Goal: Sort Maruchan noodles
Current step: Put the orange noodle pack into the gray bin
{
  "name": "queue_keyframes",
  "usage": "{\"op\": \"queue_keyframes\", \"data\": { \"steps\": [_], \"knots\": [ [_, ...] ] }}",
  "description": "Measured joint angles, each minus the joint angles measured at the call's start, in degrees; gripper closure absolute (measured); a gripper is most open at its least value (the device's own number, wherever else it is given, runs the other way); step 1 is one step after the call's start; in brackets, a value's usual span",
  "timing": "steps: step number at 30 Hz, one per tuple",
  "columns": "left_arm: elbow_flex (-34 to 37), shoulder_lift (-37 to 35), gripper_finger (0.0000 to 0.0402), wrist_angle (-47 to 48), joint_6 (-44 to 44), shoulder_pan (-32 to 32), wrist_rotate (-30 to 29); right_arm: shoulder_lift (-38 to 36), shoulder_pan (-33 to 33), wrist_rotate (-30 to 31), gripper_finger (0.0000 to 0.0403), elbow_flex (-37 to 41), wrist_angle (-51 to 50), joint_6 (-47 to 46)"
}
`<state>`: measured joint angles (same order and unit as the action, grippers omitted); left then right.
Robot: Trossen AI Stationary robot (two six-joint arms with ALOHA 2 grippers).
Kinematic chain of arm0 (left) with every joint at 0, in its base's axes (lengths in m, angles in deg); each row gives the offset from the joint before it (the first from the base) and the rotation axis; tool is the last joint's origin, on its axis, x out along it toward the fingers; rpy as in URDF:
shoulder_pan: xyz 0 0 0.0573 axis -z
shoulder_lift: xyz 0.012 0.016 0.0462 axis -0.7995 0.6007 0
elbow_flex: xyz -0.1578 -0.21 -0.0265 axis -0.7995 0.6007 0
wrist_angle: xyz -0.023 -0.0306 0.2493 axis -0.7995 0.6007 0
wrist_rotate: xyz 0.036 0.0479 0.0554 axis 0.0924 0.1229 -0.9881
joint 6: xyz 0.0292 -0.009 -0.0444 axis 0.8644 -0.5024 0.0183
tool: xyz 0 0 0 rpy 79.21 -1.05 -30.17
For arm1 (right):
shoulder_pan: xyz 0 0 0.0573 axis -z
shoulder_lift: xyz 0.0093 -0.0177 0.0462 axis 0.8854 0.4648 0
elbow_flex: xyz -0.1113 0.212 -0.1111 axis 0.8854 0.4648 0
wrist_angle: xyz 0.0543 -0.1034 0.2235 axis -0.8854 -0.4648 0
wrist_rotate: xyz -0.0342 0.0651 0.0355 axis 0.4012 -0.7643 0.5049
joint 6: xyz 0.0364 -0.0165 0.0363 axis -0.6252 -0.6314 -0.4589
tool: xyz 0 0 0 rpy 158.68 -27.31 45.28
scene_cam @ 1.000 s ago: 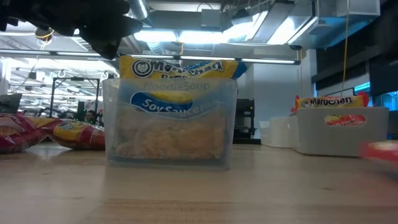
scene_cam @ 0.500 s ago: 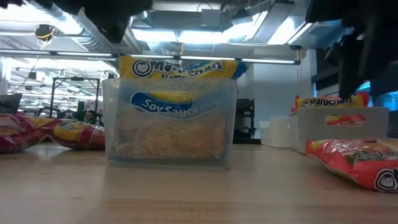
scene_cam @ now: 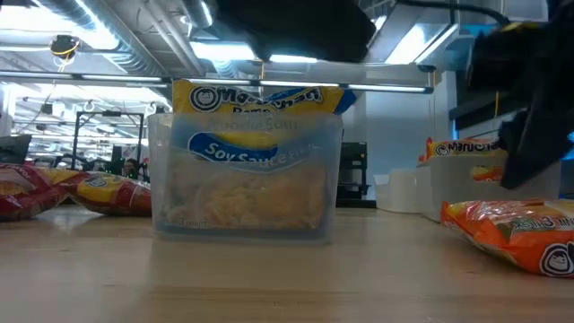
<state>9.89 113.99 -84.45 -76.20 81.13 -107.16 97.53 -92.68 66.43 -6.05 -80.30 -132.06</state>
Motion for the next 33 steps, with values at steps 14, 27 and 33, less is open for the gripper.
{"op": "queue_keyframes", "data": {
  "steps": [14,27,33],
  "knots": [
    [-19.9,15.5,0.0265,2.8,1.5,1.6,2.7,1.8,-3.3,3.6,0.0173,6.4,12.7,-7.7],
    [-29.1,26.9,0.0265,2.3,-1.6,0.6,3.4,1.8,-4.1,5.4,0.0172,6.4,14.4,-11.9],
    [-29.1,29.7,0.0265,2.1,-5.0,-0.4,4.2,3.5,-4.1,5.4,0.0130,6.4,17.4,-11.9]
  ]
}}
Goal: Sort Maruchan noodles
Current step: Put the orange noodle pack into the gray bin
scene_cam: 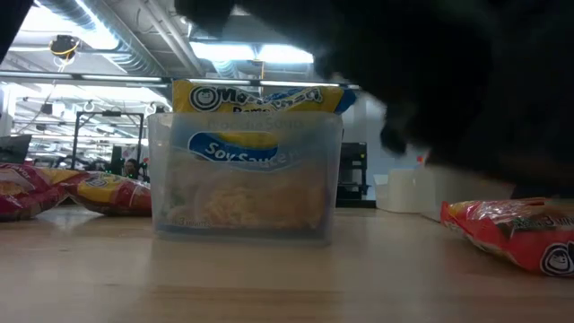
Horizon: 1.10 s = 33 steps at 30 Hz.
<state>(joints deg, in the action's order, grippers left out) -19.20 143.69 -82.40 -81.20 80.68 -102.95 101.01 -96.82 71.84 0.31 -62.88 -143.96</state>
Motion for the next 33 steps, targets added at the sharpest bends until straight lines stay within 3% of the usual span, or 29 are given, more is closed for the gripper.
{"op": "queue_keyframes", "data": {
  "steps": [8,23,28,33],
  "knots": [
    [-0.1,2.2,0.0265,-0.2,-4.1,0.0,0.8,4.6,0.0,-1.9,0.0094,0.0,2.8,-0.1],
    [-0.1,2.3,0.0265,1.4,-3.8,-0.3,-0.2,12.4,0.1,-11.5,0.0112,0.0,17.4,3.7],
    [-0.1,2.3,0.0265,1.5,-3.7,-0.4,-0.2,13.5,0.0,-12.1,0.0132,-0.3,21.1,5.6],
    [0.0,2.3,0.0265,1.5,-3.7,-0.4,-0.2,13.5,0.0,-11.9,0.0188,-0.3,19.1,5.7]
  ]
}}
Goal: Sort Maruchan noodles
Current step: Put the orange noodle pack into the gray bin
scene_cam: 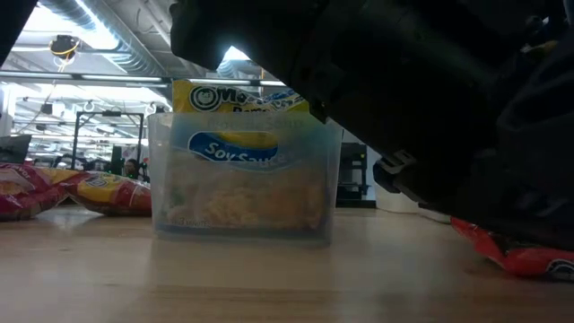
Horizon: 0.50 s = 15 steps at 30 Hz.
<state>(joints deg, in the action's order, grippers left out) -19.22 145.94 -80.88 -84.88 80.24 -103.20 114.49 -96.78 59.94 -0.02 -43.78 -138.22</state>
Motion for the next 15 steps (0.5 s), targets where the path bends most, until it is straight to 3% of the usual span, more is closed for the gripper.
{"op": "queue_keyframes", "data": {
  "steps": [9,15],
  "knots": [
    [0.1,0.0,0.0265,0.0,0.0,0.4,-0.4,0.0,0.0,0.9,0.0332,0.0,-0.1,1.8],
    [0.1,-0.4,0.0265,-0.1,0.0,1.8,0.3,0.0,0.0,0.8,0.0393,0.0,0.2,2.0]
  ]
}}
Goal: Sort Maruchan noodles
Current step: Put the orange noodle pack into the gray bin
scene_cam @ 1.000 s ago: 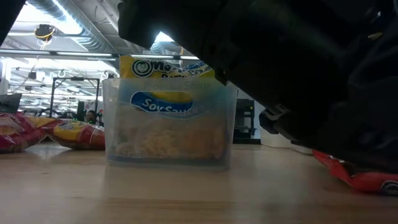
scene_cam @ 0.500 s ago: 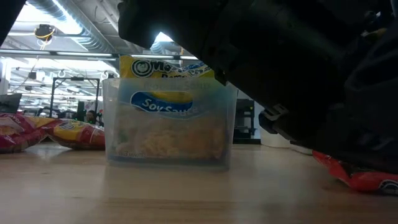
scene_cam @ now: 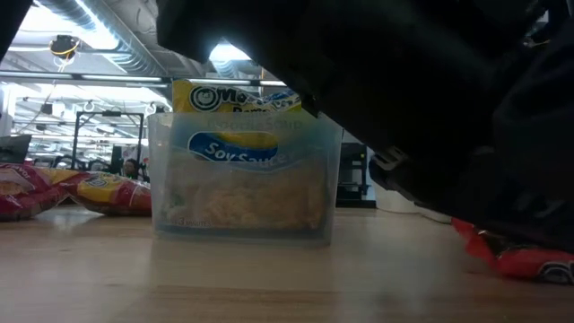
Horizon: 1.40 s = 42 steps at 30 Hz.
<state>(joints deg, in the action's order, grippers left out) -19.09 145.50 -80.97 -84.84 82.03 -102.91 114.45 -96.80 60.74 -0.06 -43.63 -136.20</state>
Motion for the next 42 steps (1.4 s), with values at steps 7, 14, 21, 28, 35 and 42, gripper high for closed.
{"op": "queue_keyframes", "data": {
  "steps": [7,14,21,28,35,42],
  "knots": [
    [0.2,-5.7,0.0265,8.3,0.5,3.1,0.8,-0.1,0.0,-1.0,0.0394,-2.3,-2.0,2.4],
    [0.1,-13.9,0.0265,24.8,0.0,7.4,-4.1,-3.7,0.0,-1.5,0.0397,-8.1,-13.1,7.1],
    [2.0,-19.8,0.0265,37.3,0.5,11.2,-6.7,-13.8,0.0,6.7,0.0401,-15.6,-36.4,12.0],
    [19.4,-31.8,0.0265,32.6,-5.6,11.9,-8.6,-25.0,0.0,20.4,0.0401,-23.5,-61.3,13.6],
    [41.9,-49.5,0.0265,15.6,-5.9,12.5,-12.6,-32.1,0.0,34.7,0.0401,-26.8,-77.2,21.3],
    [57.8,-63.7,0.0265,-0.6,0.5,10.6,-12.5,-34.3,1.8,36.4,0.0400,-26.8,-87.7,29.6]
  ]
}}
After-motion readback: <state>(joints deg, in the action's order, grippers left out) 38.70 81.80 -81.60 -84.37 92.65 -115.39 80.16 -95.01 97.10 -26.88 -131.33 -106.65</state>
